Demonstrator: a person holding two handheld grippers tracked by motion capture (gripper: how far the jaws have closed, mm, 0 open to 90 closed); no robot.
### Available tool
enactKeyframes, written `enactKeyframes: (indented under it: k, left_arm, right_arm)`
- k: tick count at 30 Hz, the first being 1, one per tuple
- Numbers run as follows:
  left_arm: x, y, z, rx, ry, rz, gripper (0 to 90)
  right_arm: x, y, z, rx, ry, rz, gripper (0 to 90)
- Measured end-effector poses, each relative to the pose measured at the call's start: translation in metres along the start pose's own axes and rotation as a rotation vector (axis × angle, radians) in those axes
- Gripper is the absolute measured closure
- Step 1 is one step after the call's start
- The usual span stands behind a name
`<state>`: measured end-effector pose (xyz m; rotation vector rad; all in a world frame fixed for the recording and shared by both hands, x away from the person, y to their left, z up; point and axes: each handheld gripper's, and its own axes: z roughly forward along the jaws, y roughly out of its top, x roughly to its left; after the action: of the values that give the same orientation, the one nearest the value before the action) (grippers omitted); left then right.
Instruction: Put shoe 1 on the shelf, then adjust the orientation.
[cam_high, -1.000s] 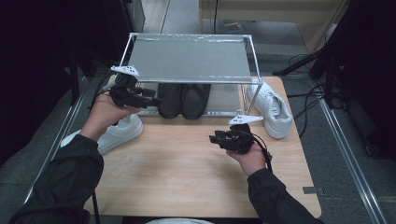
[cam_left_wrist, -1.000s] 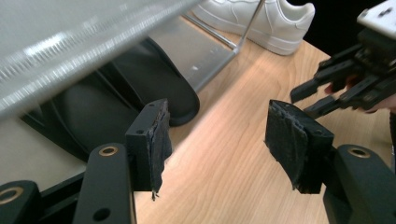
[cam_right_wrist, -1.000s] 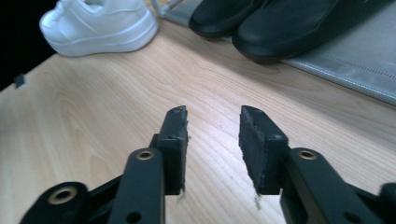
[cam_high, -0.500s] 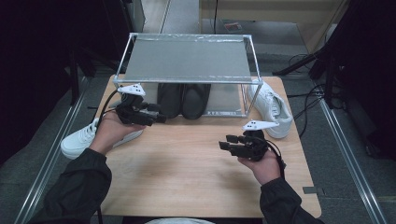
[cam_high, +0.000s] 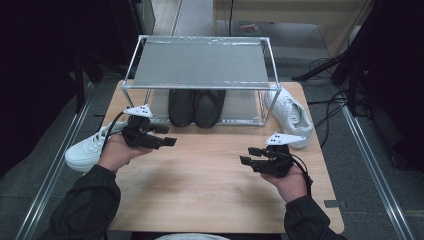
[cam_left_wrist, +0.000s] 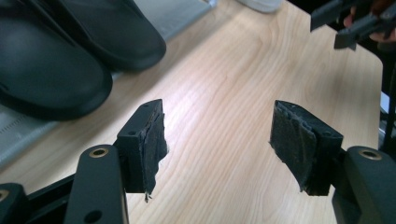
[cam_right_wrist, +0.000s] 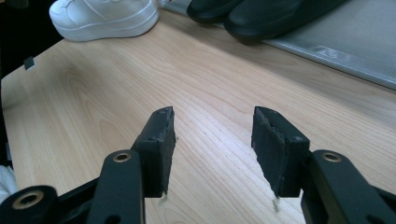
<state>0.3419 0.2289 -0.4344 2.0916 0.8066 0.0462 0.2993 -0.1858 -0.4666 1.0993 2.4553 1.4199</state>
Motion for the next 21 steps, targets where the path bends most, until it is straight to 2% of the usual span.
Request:
enactKeyframes:
  k: [5, 11, 19, 21]
  left_arm:
    - [0.006, -0.005, -0.005, 0.011, 0.009, -0.01, 35.6]
    - [0.01, -0.01, -0.014, 0.003, 0.021, -0.03, 35.7]
    - [0.017, -0.016, -0.028, 0.002, 0.049, -0.055, 36.0]
    - [0.018, -0.019, -0.033, 0.006, 0.04, -0.068, 36.2]
  right_arm:
    - [0.001, 0.0, 0.001, 0.004, 0.005, -0.019, 50.6]
    - [0.0, 0.001, 0.004, 0.006, 0.028, 0.0, 49.4]
    - [-0.001, 0.004, 0.007, 0.005, 0.039, -0.008, 49.4]
    - [-0.002, 0.006, 0.01, 0.006, 0.047, -0.006, 49.4]
